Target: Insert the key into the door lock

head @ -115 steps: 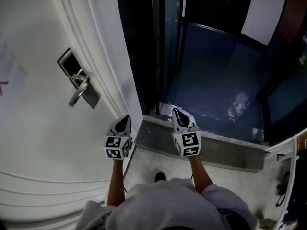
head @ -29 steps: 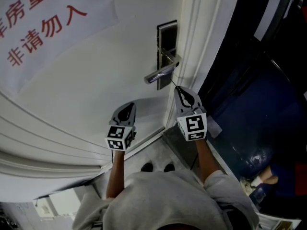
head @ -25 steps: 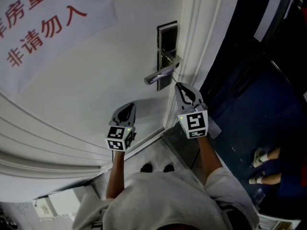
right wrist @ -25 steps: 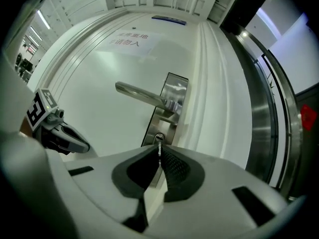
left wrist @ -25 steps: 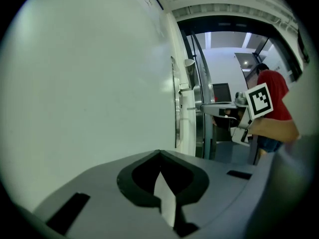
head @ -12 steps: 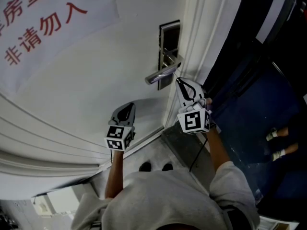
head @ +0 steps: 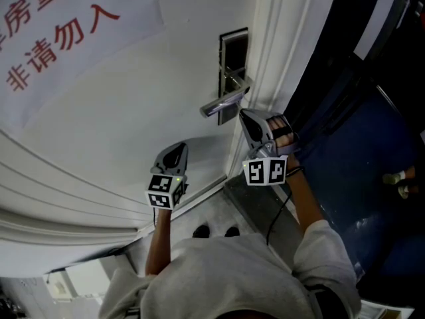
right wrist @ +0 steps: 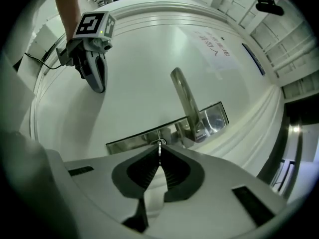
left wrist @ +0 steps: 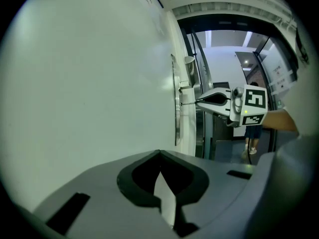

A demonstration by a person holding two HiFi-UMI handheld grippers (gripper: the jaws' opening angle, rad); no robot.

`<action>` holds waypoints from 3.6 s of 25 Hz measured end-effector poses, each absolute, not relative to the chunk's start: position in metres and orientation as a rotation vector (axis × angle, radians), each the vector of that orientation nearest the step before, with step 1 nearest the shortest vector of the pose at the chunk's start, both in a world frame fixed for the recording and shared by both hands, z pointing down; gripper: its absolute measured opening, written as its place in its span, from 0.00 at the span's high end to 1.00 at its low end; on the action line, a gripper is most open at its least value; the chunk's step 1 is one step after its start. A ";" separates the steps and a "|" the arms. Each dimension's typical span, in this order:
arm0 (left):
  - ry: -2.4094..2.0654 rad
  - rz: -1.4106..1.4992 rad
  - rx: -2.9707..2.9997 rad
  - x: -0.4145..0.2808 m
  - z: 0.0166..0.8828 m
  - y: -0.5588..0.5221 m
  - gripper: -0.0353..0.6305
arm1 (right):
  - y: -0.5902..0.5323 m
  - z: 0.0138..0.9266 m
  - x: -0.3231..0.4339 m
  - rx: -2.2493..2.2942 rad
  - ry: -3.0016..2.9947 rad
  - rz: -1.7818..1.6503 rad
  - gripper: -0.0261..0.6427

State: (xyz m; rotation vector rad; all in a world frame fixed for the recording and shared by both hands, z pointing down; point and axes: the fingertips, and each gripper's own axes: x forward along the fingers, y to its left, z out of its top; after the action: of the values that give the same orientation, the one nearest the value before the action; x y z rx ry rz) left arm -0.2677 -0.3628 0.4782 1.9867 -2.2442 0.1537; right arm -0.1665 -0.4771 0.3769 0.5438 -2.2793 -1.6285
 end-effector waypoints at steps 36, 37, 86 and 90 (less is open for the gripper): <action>-2.222 0.140 1.986 -0.262 0.483 -0.361 0.92 | -0.479 0.380 -0.184 0.464 -2.046 -1.860 0.92; -2.222 0.138 1.985 -0.262 0.483 -0.360 0.92 | -0.479 0.380 -0.184 0.464 -2.051 -1.856 0.92; -2.206 0.147 2.011 -0.246 0.480 -0.357 0.92 | -0.499 0.402 -0.200 0.363 -1.883 -1.918 0.73; -2.207 0.156 2.011 -0.247 0.481 -0.356 0.92 | -0.499 0.396 -0.192 0.404 -1.879 -1.928 0.73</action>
State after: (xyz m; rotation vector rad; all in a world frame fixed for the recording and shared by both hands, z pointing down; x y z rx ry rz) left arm -0.2467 -0.3564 0.4811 2.0110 -2.2072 0.1555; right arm -0.1915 -0.4992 0.3962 0.4037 -1.8786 -1.9280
